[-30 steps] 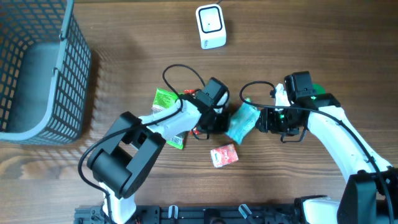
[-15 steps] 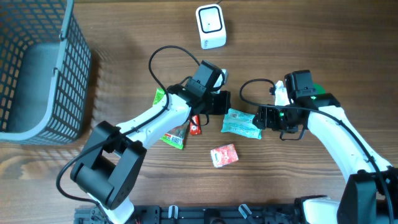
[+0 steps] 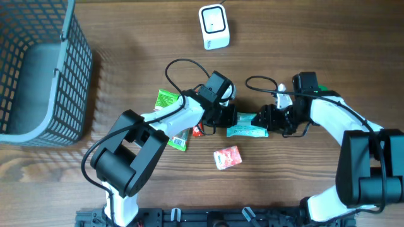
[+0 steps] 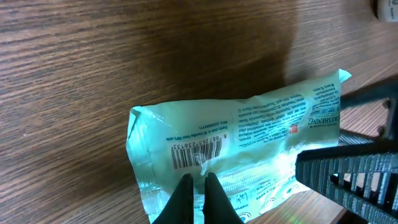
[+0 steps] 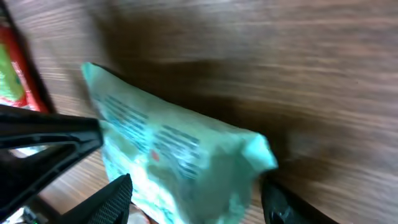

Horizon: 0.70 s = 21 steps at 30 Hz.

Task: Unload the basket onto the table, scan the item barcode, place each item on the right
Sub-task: 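Lift the tissue pack with the right gripper under the white scanner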

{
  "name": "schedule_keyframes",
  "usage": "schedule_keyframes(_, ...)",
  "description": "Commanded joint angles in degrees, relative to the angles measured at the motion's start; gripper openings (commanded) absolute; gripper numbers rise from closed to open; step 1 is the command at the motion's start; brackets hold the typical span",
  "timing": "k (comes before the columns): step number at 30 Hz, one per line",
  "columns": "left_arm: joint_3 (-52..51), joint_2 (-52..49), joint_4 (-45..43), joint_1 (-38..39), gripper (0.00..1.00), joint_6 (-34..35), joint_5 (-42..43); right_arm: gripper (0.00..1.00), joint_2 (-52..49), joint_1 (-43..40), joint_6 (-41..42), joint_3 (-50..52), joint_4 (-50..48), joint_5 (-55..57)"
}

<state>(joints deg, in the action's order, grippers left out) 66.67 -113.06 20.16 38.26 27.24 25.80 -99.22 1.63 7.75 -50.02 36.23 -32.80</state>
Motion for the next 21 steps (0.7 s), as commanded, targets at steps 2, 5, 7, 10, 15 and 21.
schedule_keyframes(2,-0.1,-2.4,1.4,0.2,0.04,-2.1,-3.4,0.54,-2.6,-0.1,-1.7,0.3,-3.0,-6.8)
schedule_keyframes(5,-0.1,-2.4,1.5,0.2,0.04,-2.1,-3.4,0.39,-2.6,0.0,-2.3,1.4,-3.6,-7.8)
schedule_keyframes(7,-0.1,-2.4,1.3,0.2,0.04,-2.1,-3.4,0.30,-2.6,0.0,-5.1,2.6,-5.1,-9.2)
schedule_keyframes(10,0.1,-1.2,1.1,-0.4,0.04,-4.9,-4.0,0.09,-1.7,-0.3,-8.4,2.7,-7.0,-9.7)
schedule_keyframes(15,2.6,15.4,1.1,-8.3,0.04,-5.0,-22.6,0.04,9.7,-0.4,-9.1,-1.0,-6.7,-8.6)
schedule_keyframes(21,2.6,26.4,4.9,-28.7,0.04,-13.2,-20.7,0.04,18.7,-0.3,-9.2,-10.9,0.7,-3.3)
